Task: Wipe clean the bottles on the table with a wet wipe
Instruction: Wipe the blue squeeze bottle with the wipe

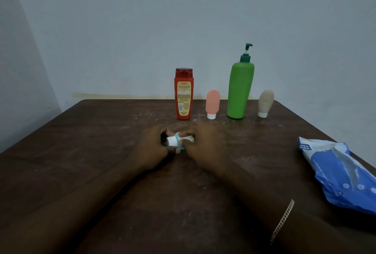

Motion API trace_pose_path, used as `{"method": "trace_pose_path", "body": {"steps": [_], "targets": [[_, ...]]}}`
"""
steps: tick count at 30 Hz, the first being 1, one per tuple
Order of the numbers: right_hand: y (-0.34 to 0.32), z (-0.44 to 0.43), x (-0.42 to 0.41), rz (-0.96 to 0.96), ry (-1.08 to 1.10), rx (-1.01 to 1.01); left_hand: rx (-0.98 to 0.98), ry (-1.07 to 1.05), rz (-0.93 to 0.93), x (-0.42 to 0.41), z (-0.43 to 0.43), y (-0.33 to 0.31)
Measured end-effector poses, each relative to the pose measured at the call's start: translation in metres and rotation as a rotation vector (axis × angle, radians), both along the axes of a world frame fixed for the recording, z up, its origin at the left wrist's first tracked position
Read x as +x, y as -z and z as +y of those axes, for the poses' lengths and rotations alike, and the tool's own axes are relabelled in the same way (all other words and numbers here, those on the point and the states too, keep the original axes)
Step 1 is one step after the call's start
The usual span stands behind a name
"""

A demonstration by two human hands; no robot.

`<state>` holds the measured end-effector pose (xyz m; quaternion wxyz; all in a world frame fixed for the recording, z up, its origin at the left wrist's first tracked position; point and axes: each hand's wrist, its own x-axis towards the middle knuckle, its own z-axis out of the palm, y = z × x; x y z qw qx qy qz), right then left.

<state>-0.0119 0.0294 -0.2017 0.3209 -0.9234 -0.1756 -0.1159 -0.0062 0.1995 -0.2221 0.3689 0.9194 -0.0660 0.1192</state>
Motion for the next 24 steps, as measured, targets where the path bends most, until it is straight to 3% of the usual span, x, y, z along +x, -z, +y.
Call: {"method": "trace_pose_path", "body": {"steps": [8, 12, 17, 24], "targets": [[0.004, -0.039, 0.02, 0.019, 0.233, 0.132, -0.032, 0.012, -0.007, -0.004, -0.002, 0.0], [0.004, -0.032, 0.016, -0.005, 0.202, 0.209, -0.027, 0.033, -0.011, -0.006, -0.001, -0.001], [0.0, -0.005, 0.005, -0.062, 0.043, 0.102, -0.049, 0.064, -0.007, -0.007, 0.001, -0.004], [0.002, -0.036, 0.021, -0.024, 0.21, 0.242, -0.051, 0.089, 0.012, -0.007, 0.002, -0.003]]}}
